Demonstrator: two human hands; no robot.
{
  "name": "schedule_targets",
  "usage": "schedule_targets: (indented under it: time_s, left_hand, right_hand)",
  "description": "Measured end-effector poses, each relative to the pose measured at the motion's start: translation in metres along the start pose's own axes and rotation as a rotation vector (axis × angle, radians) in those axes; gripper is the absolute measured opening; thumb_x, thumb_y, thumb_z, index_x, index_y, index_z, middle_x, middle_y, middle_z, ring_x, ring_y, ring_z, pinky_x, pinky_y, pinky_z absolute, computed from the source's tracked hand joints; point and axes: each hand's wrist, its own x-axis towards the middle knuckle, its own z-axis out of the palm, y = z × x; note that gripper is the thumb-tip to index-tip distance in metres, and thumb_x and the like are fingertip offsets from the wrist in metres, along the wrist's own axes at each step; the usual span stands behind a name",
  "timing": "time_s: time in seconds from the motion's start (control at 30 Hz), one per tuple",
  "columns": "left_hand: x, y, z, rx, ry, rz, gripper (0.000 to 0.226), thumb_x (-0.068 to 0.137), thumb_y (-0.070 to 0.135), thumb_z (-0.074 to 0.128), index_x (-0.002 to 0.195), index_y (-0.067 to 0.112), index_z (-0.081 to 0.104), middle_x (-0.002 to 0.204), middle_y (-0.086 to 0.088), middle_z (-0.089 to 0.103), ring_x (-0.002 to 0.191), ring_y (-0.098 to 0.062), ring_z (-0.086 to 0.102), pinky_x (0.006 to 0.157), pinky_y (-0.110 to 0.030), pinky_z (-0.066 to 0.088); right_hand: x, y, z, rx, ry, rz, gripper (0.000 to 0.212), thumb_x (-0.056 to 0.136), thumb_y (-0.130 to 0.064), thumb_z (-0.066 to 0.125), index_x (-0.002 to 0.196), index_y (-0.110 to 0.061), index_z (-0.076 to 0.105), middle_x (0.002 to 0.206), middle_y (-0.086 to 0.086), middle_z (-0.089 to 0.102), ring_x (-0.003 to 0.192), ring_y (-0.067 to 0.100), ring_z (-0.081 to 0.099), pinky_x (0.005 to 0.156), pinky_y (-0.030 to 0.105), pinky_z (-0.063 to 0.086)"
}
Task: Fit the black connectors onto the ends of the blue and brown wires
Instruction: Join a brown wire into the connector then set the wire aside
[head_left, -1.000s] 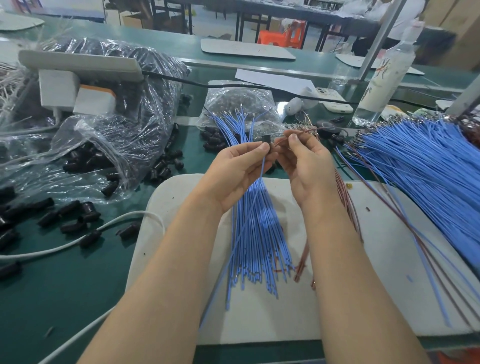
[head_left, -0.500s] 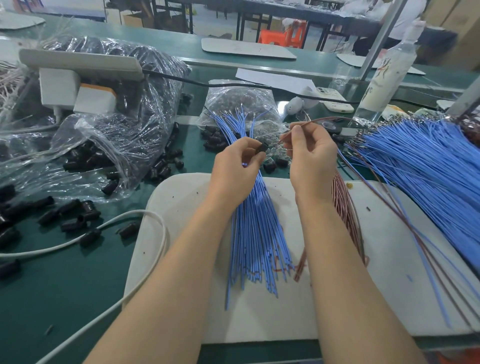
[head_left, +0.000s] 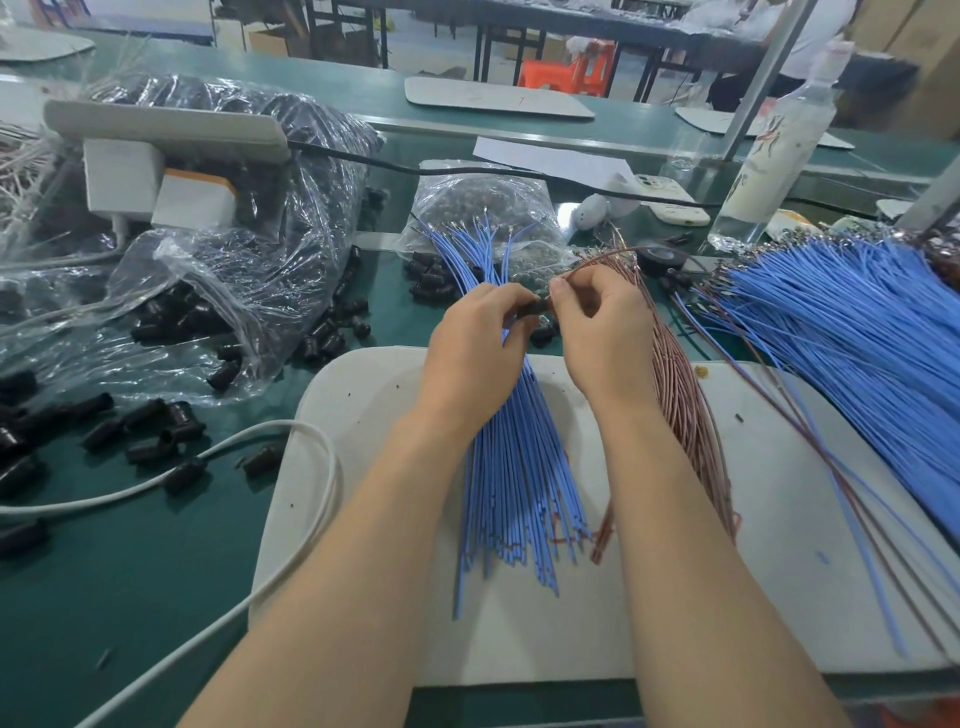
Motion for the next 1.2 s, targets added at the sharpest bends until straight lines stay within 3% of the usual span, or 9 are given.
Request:
schedule_targets:
  time_s: [0.3,0.4,0.47,0.57,0.73,0.8,0.97,1.07,1.2]
  left_hand:
    - [0.002,-0.006,-0.001,0.019,0.026,0.014,0.016,0.091,0.016,0.06,0.104,0.014,0.068,0.1,-0.001,0.067,0.098,-0.022,0.055,0.089,-0.027,0.039]
    - [0.002,-0.005,-0.002,-0.045,0.019,0.036,0.013,0.09,0.014,0.061,0.101,0.012,0.068,0.094,0.0,0.066,0.092,-0.016,0.055,0.086,-0.02,0.039]
    - [0.002,-0.004,-0.003,-0.098,0.006,0.021,0.012,0.09,0.013,0.06,0.1,0.011,0.068,0.087,0.005,0.063,0.084,-0.007,0.051,0.077,-0.006,0.036]
    - [0.002,-0.002,-0.003,-0.142,-0.008,-0.015,0.014,0.091,0.017,0.061,0.102,0.012,0.068,0.083,0.008,0.06,0.081,-0.004,0.051,0.072,-0.002,0.034]
    - [0.002,0.001,-0.003,-0.2,-0.012,-0.02,0.011,0.091,0.013,0.06,0.097,0.013,0.069,0.08,0.01,0.063,0.077,-0.001,0.054,0.071,-0.003,0.037]
    - [0.004,0.0,-0.003,-0.284,-0.007,-0.094,0.01,0.091,0.016,0.061,0.099,0.013,0.068,0.081,0.011,0.064,0.079,-0.003,0.057,0.073,-0.007,0.041]
    - [0.006,-0.002,-0.008,-0.634,-0.116,-0.347,0.008,0.089,0.024,0.065,0.095,0.019,0.068,0.078,0.012,0.07,0.075,0.005,0.062,0.068,-0.008,0.044]
    - [0.008,-0.002,-0.011,-0.799,-0.108,-0.457,0.006,0.088,0.026,0.066,0.083,0.027,0.068,0.072,0.018,0.067,0.075,0.002,0.059,0.077,-0.02,0.04]
    - [0.009,-0.001,-0.015,-0.954,-0.067,-0.545,0.011,0.089,0.02,0.065,0.079,0.022,0.069,0.082,0.004,0.066,0.093,-0.019,0.057,0.097,-0.042,0.042]
  right_hand:
    - [0.005,0.005,-0.002,0.206,-0.089,0.184,0.019,0.087,-0.017,0.066,0.069,-0.023,0.061,0.076,0.009,0.07,0.08,0.029,0.068,0.083,0.048,0.055]
    - [0.005,0.005,-0.003,0.27,-0.112,0.185,0.019,0.086,-0.016,0.068,0.069,-0.022,0.063,0.072,0.004,0.069,0.07,0.02,0.066,0.075,0.036,0.057]
    - [0.004,0.003,-0.004,0.415,-0.111,0.246,0.015,0.087,-0.018,0.067,0.072,-0.019,0.064,0.07,0.001,0.067,0.064,0.012,0.061,0.068,0.027,0.053]
    - [0.006,0.002,-0.008,0.65,-0.029,0.309,0.012,0.091,-0.019,0.063,0.079,-0.016,0.066,0.072,-0.004,0.068,0.063,0.005,0.06,0.063,0.018,0.051]
    - [0.004,0.004,-0.002,0.267,-0.076,0.106,0.019,0.09,-0.022,0.064,0.071,-0.022,0.065,0.066,-0.006,0.063,0.065,0.008,0.057,0.07,0.029,0.05]
    - [0.002,0.003,0.0,0.342,-0.081,0.157,0.018,0.091,-0.028,0.062,0.075,-0.022,0.067,0.07,-0.005,0.065,0.068,0.01,0.059,0.072,0.032,0.052]
    - [0.006,0.0,-0.007,0.59,0.0,0.236,0.017,0.095,-0.027,0.057,0.084,-0.023,0.069,0.071,-0.008,0.067,0.063,0.003,0.06,0.059,0.017,0.049]
    - [0.004,0.0,-0.007,0.427,-0.039,0.209,0.022,0.094,-0.03,0.057,0.079,-0.02,0.068,0.068,-0.007,0.066,0.06,0.002,0.059,0.06,0.02,0.05]
    - [0.001,-0.004,-0.006,0.34,-0.279,0.198,0.016,0.091,-0.023,0.063,0.079,-0.014,0.069,0.068,-0.004,0.069,0.059,0.0,0.062,0.058,0.016,0.051]
